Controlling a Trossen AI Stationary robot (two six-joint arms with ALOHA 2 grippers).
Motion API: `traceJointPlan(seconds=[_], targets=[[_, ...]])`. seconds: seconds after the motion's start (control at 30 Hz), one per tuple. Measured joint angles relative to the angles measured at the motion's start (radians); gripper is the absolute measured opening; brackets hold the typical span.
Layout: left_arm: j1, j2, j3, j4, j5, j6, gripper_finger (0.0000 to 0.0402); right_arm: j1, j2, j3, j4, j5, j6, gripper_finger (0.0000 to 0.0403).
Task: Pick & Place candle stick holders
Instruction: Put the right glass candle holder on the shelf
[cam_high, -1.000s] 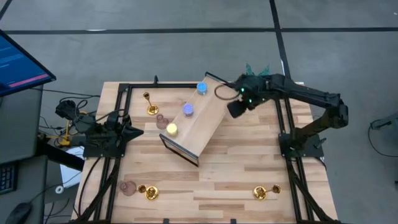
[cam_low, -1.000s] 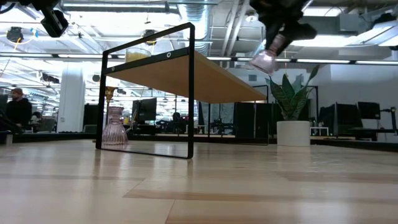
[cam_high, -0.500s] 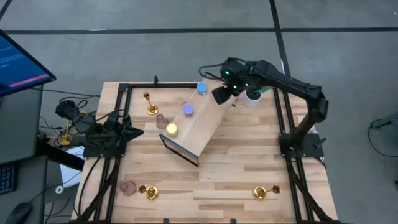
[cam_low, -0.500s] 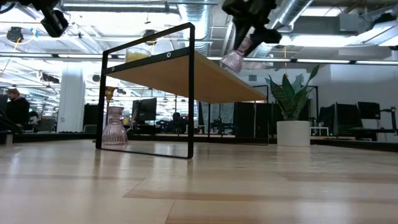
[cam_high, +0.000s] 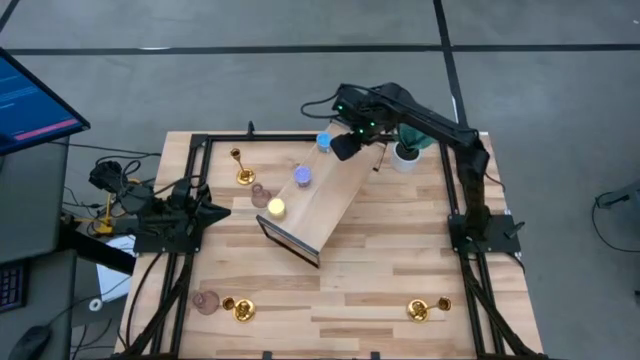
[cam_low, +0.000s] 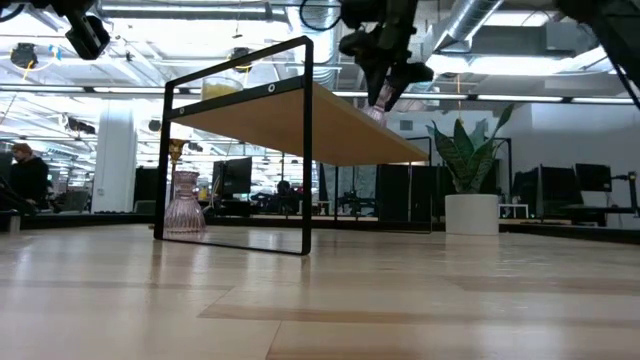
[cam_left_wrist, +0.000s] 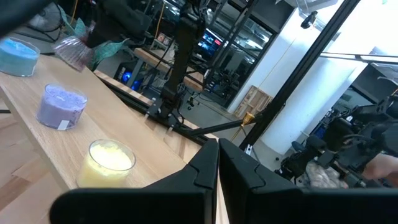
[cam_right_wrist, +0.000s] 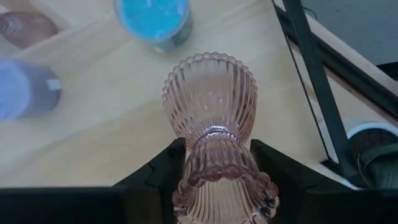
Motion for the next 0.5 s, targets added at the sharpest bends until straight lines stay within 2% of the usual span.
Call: traceJointPlan(seconds=[0.5], targets=[[0.0, 0.0, 0.0, 0.0, 0.0, 0.0, 0.0012, -0.047, 0.026, 0.021, 0.002, 0.0, -0.007, 0.0151]])
